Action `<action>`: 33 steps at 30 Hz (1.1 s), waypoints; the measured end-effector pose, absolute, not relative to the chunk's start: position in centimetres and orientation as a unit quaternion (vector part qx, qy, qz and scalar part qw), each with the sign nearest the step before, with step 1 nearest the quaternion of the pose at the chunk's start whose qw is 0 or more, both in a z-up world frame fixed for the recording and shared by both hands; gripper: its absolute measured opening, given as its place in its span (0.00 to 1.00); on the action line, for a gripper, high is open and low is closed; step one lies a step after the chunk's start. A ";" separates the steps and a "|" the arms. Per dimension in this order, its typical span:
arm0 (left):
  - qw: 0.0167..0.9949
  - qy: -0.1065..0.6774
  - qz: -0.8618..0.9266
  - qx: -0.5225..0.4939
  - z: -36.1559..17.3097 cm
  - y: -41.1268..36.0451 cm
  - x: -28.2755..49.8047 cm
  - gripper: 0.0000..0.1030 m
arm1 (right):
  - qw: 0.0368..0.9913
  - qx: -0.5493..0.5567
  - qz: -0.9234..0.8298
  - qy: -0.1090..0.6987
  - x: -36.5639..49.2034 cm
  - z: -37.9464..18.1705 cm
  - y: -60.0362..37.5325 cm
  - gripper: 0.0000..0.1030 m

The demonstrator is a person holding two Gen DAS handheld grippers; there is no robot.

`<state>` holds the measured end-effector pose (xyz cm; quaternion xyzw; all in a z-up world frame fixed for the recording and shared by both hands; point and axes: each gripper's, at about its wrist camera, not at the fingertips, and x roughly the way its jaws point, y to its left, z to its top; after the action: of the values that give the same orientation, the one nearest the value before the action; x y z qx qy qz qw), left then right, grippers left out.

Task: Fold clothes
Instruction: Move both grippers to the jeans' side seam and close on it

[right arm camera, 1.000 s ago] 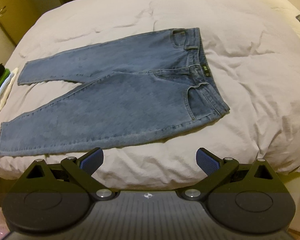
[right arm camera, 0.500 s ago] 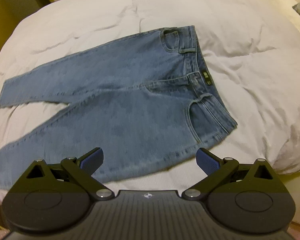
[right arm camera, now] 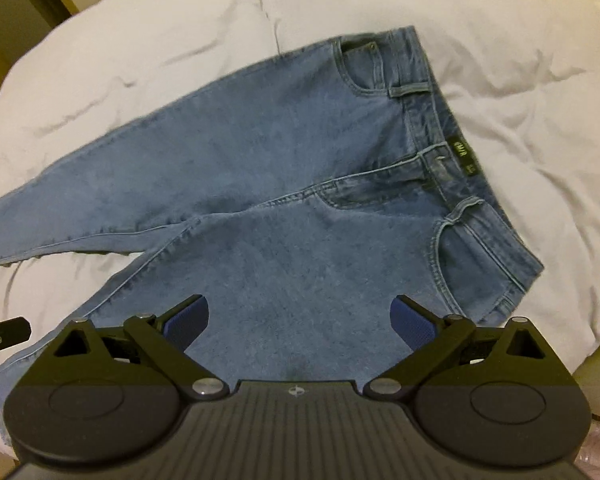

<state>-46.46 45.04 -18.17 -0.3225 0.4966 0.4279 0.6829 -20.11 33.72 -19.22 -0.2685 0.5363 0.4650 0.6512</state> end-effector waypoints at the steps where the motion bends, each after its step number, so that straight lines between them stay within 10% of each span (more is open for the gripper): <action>1: 0.685 0.497 0.424 -0.323 -18.6 45.5 -46.2 0.97 | 0.650 -0.271 0.467 0.535 -20.1 -19.6 34.2 0.92; 15: 0.696 0.497 0.403 -0.326 -24.9 54.1 -41.9 0.74 | 0.594 -0.323 0.542 0.499 -16.8 -25.5 44.7 0.81; 33: 0.746 0.542 0.293 -0.253 -30.7 66.9 -37.2 0.71 | 0.458 -0.454 0.655 0.394 -13.7 -30.2 61.3 0.52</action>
<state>-37.22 66.89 -30.74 -0.2529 0.5416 0.2933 0.7461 -13.73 61.32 -30.24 -0.4544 0.3942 0.6546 0.4579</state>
